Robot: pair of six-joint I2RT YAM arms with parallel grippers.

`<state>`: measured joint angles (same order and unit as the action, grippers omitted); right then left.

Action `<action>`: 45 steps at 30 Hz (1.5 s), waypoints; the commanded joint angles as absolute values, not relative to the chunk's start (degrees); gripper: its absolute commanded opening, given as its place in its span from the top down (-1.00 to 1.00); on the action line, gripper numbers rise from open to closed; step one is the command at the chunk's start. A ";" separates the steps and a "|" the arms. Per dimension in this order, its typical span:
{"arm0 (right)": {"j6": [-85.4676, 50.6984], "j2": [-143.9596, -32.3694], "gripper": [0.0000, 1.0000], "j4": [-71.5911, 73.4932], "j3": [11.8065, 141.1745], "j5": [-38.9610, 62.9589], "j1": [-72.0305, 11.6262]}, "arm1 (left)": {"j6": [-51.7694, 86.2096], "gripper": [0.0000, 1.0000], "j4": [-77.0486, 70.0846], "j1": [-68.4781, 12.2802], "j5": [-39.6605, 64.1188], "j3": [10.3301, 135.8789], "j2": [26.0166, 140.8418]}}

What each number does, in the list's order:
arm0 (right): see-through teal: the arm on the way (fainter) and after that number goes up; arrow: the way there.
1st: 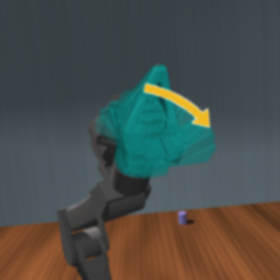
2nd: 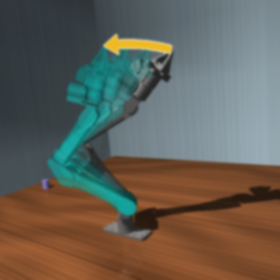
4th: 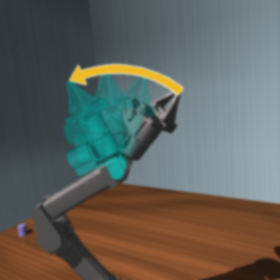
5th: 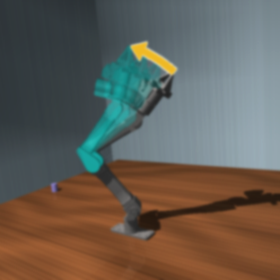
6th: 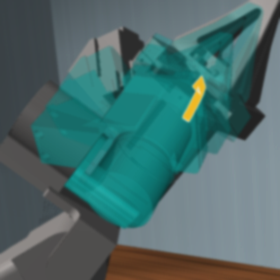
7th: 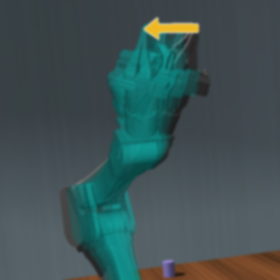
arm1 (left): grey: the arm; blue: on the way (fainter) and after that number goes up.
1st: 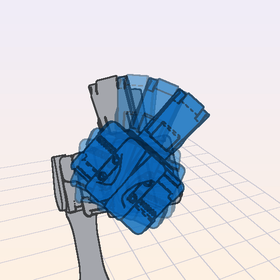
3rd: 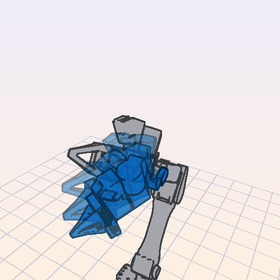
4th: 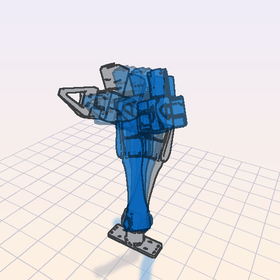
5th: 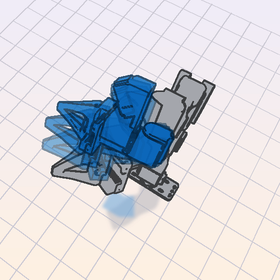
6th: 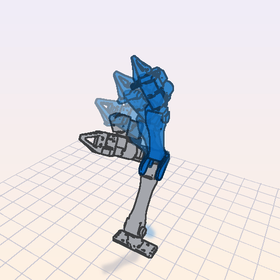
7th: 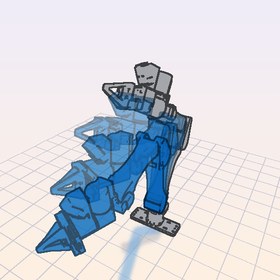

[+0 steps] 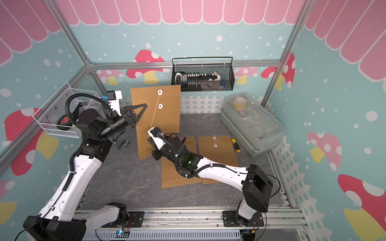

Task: Close the mouth of the file bag
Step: Close the file bag.

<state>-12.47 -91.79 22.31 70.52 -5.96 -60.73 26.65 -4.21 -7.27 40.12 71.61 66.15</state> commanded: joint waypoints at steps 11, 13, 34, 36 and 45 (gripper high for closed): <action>-11.04 -93.07 1.00 23.75 70.07 -7.31 -54.83 | 30.32 1.00 -8.04 -7.75 42.63 71.02 63.55; -10.61 -93.21 1.00 23.94 69.97 -7.34 -53.87 | 30.49 1.00 -8.05 -7.76 42.89 71.02 63.46; -11.29 -95.11 1.00 24.24 70.05 -9.37 -47.34 | 32.47 1.00 -8.04 -7.74 44.47 71.72 62.49; -11.51 -94.99 1.00 23.93 70.05 -9.75 -46.85 | 32.95 1.00 -8.34 -7.74 44.65 71.64 62.53; -12.16 -88.97 1.00 22.66 68.86 -7.02 -49.97 | 30.33 1.00 -7.50 -7.73 39.94 69.66 62.97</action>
